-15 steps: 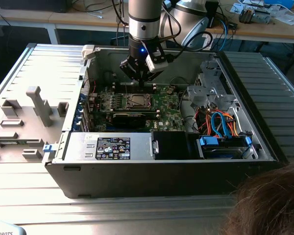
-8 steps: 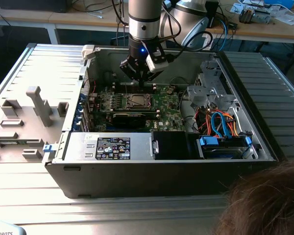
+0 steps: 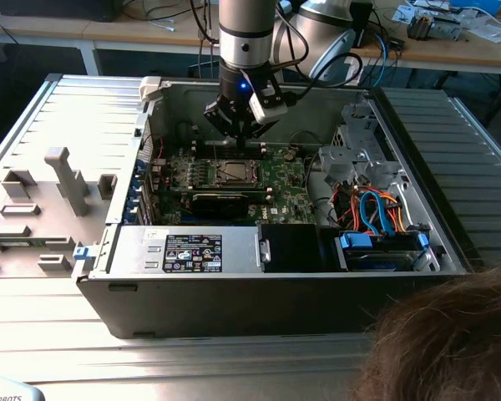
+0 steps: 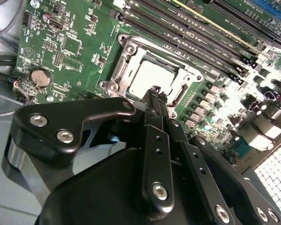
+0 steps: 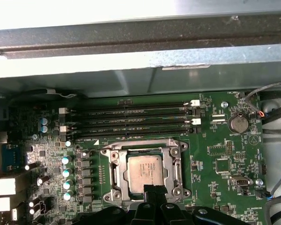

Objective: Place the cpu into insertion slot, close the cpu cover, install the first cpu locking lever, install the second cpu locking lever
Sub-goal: 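Install the first cpu locking lever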

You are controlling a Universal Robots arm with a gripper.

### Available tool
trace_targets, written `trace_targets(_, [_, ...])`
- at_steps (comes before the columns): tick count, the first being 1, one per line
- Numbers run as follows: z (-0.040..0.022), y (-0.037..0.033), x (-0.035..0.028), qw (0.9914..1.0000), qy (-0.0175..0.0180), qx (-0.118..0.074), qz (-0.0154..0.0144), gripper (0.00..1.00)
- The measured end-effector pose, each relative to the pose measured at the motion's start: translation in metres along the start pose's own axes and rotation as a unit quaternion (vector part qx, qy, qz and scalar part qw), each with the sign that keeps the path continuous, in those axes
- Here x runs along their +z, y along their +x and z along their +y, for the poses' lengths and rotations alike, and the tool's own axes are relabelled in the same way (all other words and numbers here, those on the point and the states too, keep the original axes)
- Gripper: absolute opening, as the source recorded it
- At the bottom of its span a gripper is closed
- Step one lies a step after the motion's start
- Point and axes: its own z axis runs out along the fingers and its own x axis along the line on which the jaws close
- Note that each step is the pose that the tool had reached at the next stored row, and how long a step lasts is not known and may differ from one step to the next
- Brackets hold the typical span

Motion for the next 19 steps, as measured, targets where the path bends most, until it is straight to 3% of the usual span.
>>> trace_targets(19, [0.0000,-0.0001,0.0000,0.99980,-0.0002,-0.020,-0.0001,0.11])
